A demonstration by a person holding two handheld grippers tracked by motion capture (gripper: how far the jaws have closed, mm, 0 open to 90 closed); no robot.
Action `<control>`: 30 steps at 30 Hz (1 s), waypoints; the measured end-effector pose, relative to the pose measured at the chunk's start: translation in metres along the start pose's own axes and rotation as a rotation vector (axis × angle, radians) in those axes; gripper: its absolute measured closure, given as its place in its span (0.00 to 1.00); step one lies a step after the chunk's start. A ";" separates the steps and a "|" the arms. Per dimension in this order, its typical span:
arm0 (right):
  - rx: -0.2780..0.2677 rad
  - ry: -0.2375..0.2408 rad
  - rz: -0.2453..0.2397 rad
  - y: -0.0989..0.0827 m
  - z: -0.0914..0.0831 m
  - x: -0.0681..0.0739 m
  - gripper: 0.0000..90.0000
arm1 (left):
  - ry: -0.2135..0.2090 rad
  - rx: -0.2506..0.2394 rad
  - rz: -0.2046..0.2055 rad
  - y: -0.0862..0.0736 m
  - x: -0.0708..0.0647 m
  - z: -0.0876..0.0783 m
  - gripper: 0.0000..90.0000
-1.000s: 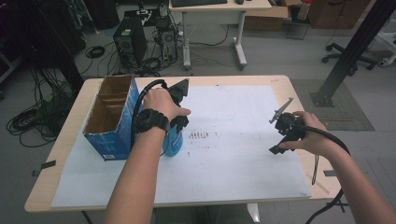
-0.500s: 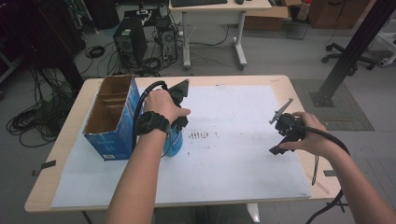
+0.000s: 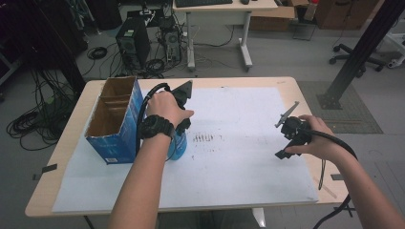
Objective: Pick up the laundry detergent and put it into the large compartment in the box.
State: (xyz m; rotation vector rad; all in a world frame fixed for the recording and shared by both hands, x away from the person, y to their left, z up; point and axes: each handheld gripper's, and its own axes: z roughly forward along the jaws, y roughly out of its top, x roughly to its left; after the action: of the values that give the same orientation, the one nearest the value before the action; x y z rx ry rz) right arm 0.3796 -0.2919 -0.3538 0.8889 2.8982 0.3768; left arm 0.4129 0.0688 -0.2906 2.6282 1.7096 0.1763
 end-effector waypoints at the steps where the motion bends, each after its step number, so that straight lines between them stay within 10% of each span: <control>1: 0.000 -0.001 -0.001 0.000 0.000 0.000 0.14 | -0.003 0.003 0.002 0.000 0.000 0.000 0.41; 30: 0.001 0.002 -0.002 0.001 0.000 0.000 0.14 | -0.028 0.048 0.004 0.004 0.001 -0.006 0.42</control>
State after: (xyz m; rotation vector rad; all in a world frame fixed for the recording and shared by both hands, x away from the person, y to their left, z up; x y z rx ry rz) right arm 0.3805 -0.2912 -0.3531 0.8857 2.9019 0.3759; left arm 0.4164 0.0678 -0.2842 2.6542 1.7211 0.0993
